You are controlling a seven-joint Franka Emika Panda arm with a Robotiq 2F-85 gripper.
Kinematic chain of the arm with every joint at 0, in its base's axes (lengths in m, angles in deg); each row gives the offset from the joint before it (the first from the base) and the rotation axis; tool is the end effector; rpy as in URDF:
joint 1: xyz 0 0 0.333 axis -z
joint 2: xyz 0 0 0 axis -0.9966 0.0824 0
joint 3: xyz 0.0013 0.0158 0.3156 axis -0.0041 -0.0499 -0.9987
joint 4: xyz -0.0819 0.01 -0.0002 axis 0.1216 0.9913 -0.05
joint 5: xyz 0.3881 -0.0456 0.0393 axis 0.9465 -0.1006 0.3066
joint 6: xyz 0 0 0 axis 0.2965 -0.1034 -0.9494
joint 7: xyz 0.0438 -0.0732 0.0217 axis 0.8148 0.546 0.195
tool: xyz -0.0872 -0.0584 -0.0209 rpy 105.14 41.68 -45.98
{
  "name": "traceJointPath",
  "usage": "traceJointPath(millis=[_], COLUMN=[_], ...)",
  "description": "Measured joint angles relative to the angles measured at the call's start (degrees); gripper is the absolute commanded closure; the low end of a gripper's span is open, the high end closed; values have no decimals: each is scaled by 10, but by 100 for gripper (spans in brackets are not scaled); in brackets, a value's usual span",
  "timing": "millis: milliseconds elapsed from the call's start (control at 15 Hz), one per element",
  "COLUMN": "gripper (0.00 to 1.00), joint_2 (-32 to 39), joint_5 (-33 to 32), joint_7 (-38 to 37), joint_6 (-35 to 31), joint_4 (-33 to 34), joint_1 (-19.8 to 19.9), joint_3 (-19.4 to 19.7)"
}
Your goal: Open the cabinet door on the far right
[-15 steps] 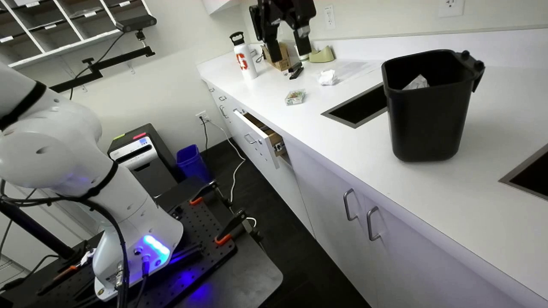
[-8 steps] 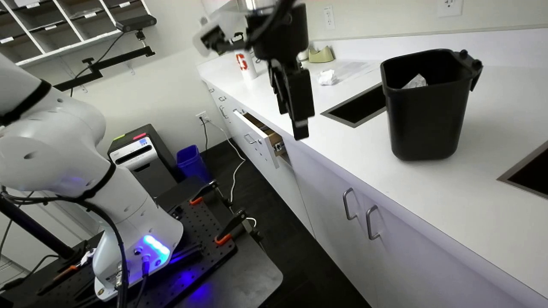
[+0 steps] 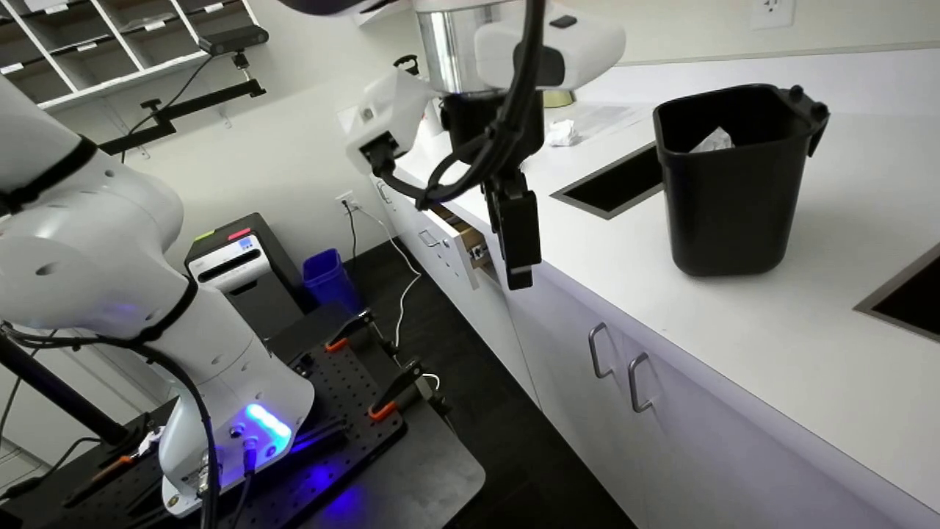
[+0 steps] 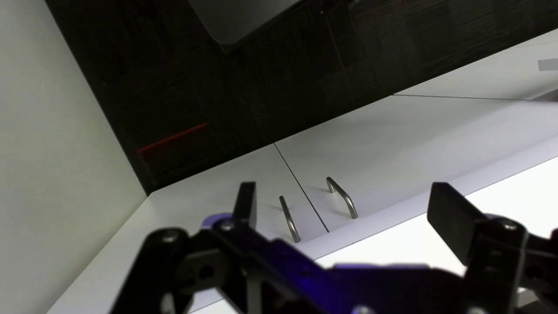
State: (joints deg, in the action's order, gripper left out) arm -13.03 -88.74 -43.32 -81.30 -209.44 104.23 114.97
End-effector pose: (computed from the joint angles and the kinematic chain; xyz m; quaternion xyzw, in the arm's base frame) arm 0.3169 -0.3300 0.3677 -0.9589 0.2723 0.0379 0.0697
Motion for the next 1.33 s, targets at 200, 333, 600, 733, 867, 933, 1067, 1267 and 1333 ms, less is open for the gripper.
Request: traceJointPath(millis=[200, 333, 600, 733, 867, 933, 1067, 1267, 1333], gripper=[0, 0, 0, 0, 0, 0, 0, 0, 0], joint_2=[3, 13, 55, 90, 131, 152, 199, 267, 286], joint_5=[4, 31, 114, 170, 237, 273, 351, 473, 509], joint_7=[-4, -8, 7, 35, 68, 84, 110, 141, 146], joint_6=[0, 1, 7, 11, 20, 26, 39, 64, 76], joint_4=[0, -1, -7, -9, -9, -9, -8, 4, 11], joint_1=[5, 19, 57, 77, 96, 106, 125, 164, 178], joint_3=[0, 10, 52, 75, 90, 92, 89, 61, 47])
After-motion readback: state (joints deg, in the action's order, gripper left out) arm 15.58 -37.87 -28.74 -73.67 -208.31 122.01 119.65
